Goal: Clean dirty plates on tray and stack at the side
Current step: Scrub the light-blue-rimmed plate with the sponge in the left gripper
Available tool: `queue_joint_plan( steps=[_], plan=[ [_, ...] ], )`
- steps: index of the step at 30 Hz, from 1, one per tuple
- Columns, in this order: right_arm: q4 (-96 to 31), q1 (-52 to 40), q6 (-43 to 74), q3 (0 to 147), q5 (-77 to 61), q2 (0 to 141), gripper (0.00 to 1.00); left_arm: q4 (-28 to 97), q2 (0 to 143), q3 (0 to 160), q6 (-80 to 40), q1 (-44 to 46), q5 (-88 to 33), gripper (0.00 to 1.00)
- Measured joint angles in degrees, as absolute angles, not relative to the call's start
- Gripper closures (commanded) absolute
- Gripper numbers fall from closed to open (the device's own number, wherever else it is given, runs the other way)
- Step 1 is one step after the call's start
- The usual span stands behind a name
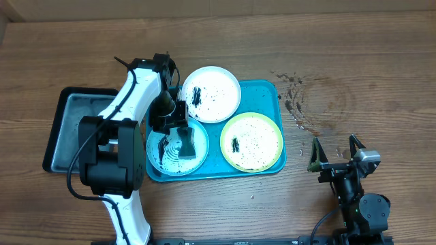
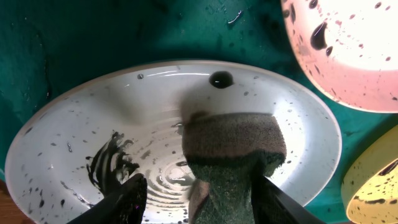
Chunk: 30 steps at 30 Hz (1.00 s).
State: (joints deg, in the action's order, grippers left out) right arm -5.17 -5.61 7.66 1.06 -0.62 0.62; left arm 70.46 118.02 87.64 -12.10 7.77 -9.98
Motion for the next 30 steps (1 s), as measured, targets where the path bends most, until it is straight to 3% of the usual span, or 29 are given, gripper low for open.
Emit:
queue_joint_plan(
  steps=[30],
  plan=[
    [-5.17,-5.61,7.62,1.06,-0.6,0.62,0.0,67.64,118.02,87.61,-13.61,7.79,-9.63,0.29]
  ],
)
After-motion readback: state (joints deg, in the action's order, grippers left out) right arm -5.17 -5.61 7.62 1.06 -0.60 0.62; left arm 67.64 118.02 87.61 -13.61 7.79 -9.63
